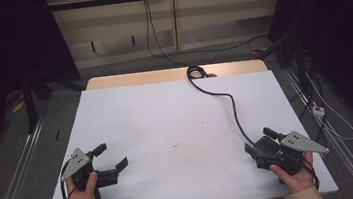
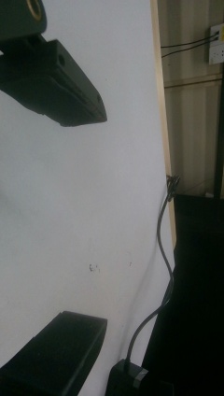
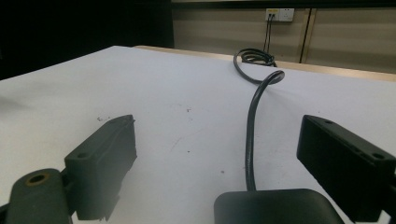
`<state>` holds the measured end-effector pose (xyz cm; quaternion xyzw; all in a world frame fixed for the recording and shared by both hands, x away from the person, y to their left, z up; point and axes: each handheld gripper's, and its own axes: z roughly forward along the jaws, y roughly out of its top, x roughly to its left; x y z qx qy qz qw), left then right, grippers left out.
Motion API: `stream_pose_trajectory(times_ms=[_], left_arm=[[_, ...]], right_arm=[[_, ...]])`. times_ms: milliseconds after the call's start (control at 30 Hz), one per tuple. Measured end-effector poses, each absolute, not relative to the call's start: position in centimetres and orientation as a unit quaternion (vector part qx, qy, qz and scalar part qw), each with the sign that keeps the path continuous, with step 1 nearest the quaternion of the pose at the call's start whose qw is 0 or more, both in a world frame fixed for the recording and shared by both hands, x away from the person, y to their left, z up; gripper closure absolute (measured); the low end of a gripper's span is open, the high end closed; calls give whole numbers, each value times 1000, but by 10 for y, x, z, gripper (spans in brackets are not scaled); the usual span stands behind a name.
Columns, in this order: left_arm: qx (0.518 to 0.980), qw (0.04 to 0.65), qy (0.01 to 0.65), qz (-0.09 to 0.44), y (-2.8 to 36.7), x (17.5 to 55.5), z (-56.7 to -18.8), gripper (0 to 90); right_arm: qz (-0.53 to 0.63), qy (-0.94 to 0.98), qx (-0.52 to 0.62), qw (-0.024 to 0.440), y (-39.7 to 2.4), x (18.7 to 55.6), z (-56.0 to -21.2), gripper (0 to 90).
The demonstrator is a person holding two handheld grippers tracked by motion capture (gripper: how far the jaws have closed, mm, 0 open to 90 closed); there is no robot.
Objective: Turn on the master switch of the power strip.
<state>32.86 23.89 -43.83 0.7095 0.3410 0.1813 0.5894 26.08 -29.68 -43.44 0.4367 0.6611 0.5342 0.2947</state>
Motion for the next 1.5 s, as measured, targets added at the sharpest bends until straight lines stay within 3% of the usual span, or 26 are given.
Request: stream_pose_trajectory(times_ms=[833, 1500], left_arm=[[713, 589, 337, 176, 237, 329, -440, 30], [711, 590, 339, 178, 236, 329, -440, 30]], right_arm=[[535, 663, 446, 275, -323, 258, -430, 174], [537, 679, 435, 248, -339, 254, -428, 449]])
